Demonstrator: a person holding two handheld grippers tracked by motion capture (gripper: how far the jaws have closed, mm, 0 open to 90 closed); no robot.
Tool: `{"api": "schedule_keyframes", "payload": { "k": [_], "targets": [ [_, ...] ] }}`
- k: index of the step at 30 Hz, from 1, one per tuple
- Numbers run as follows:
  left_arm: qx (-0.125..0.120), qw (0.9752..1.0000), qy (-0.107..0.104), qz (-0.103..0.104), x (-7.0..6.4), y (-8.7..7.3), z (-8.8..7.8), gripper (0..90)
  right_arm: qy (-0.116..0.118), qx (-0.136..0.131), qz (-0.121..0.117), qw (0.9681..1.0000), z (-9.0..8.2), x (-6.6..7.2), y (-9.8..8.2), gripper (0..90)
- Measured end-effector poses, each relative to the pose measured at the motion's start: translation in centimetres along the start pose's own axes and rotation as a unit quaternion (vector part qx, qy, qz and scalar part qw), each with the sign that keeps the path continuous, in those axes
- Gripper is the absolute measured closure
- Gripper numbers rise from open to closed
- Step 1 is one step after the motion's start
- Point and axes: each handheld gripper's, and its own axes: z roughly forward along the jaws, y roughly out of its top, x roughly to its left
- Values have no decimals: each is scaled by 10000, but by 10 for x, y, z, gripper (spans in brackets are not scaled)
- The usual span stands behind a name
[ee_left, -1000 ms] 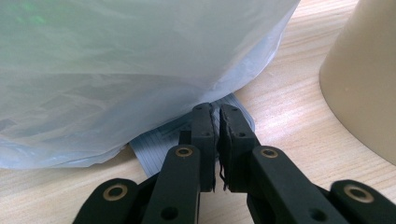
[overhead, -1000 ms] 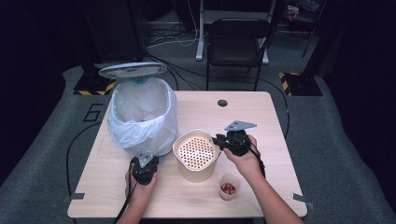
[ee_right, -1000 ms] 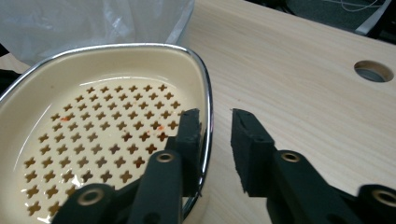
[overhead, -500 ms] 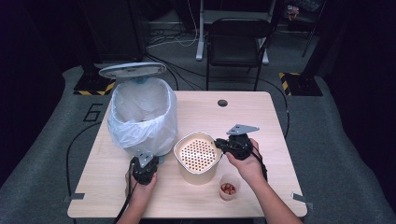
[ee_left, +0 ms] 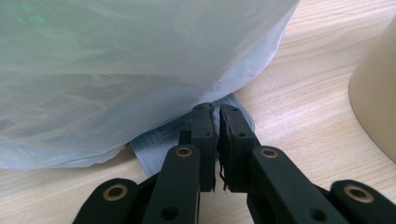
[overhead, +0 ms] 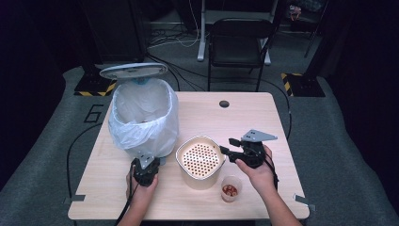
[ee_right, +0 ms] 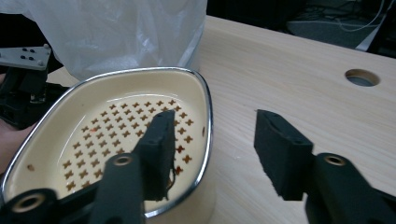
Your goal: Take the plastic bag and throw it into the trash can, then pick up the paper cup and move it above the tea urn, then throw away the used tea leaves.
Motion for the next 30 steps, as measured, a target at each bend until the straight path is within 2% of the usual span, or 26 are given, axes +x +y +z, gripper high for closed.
{"api": "schedule_keyframes", "payload": {
  "k": [1, 5, 6, 10, 16, 19, 20, 21, 24, 26, 30],
  "targets": [
    [-42, 10000, -12, -66, -1, 0, 1, 849, -28, -8, -36, 10000, -4, 0, -3, 421],
    [-20, 10000, 15, 11, 1, 0, 0, 849, -162, 95, -234, 9995, -20, 3, -16, 343],
    [16, 10000, 17, 53, 1, 0, 0, 849, -148, 96, -239, 9996, -22, 3, -18, 329],
    [-22, 10000, 20, 1, 0, 0, 0, 849, -123, 55, -181, 9997, -33, 6, -32, 282],
    [-9, 10000, -4, -33, 0, 0, 0, 849, 37, 74, -128, 9999, -38, 7, -49, 195],
    [8, 10000, -1, 2, 0, 0, 0, 849, 18, 111, -148, 9998, -39, 9, -55, 162],
    [-18, 10000, -25, -67, -1, 0, 0, 849, 16, 111, -152, 9998, -39, 9, -57, 157],
    [2, 10000, 13, -7, 0, 0, 0, 849, 21, 126, -131, 9998, -39, 9, -58, 156],
    [-26, 10000, -16, -62, -1, 0, 0, 849, 139, 170, -96, 9997, -38, 12, -60, 148],
    [20, 10000, 14, 53, 1, 0, 0, 849, 189, 171, -193, 9995, -38, 16, -61, 145],
    [19, 10000, 19, 60, 1, 0, -1, 849, 308, 157, -351, 9988, -36, 23, -61, 138]
  ]
}}
